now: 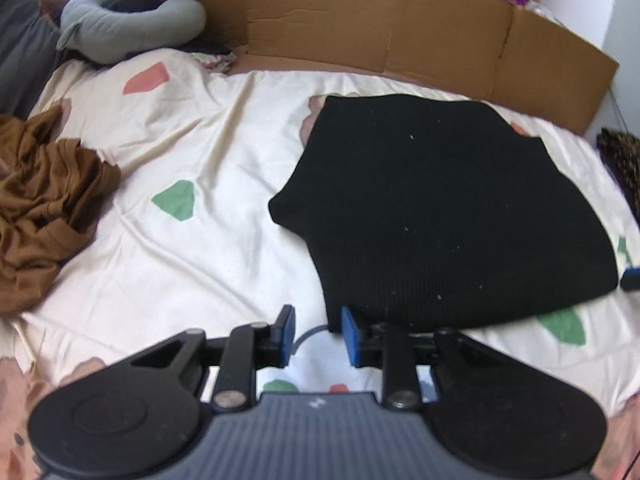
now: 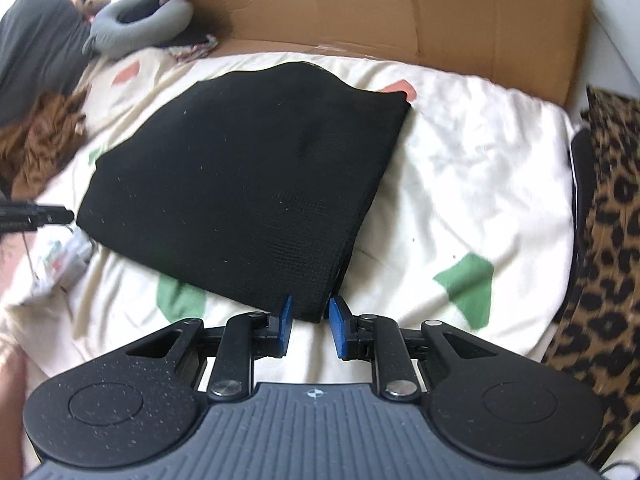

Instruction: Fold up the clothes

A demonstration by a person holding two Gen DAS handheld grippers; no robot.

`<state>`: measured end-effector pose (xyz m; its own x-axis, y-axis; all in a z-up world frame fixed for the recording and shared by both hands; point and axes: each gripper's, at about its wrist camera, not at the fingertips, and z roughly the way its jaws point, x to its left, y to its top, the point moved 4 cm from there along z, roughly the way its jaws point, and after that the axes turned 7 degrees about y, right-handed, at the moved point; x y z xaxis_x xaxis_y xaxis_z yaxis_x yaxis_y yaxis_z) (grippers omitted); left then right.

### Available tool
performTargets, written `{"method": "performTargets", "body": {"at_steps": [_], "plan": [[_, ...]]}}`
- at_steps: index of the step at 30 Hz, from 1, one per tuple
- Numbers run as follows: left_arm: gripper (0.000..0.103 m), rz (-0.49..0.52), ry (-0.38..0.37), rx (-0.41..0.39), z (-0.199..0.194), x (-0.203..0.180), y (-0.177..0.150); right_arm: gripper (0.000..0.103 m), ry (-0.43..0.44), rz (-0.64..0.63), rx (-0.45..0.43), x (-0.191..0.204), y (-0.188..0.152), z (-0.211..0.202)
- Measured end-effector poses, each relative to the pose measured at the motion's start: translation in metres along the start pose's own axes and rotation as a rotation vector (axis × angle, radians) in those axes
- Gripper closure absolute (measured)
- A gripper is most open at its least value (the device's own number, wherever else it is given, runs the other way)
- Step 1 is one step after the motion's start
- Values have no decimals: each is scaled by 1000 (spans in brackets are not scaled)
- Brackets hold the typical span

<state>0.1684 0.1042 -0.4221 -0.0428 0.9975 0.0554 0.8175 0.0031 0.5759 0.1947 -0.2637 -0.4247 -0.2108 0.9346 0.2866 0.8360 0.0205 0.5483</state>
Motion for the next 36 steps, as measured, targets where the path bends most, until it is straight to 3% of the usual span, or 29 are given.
{"method": "performTargets", "body": {"at_steps": [5,10,23,25,27,28,34,36], "plan": [[72,-56,-60,34,5,0,2,74,55,104,7,-6,-5,3],[67,-145,-125,99,15,2,-2,69,140,297,16,-19,-12,13],[62,-561,-320,188,44,35,-20,70,365,801,-78,-59,-38,42],[62,-631,-353,191,47,42,-25,72,371,820,-84,-60,-39,42],[63,-696,-383,194,49,48,-30,90,373,826,-86,-60,-39,42],[63,-721,-395,194,50,50,-33,93,374,825,-87,-60,-39,42],[69,-738,-435,169,57,53,-27,96,408,771,-117,-57,-27,27],[87,-749,-449,169,59,56,-25,96,409,763,-121,-57,-26,25]]}}
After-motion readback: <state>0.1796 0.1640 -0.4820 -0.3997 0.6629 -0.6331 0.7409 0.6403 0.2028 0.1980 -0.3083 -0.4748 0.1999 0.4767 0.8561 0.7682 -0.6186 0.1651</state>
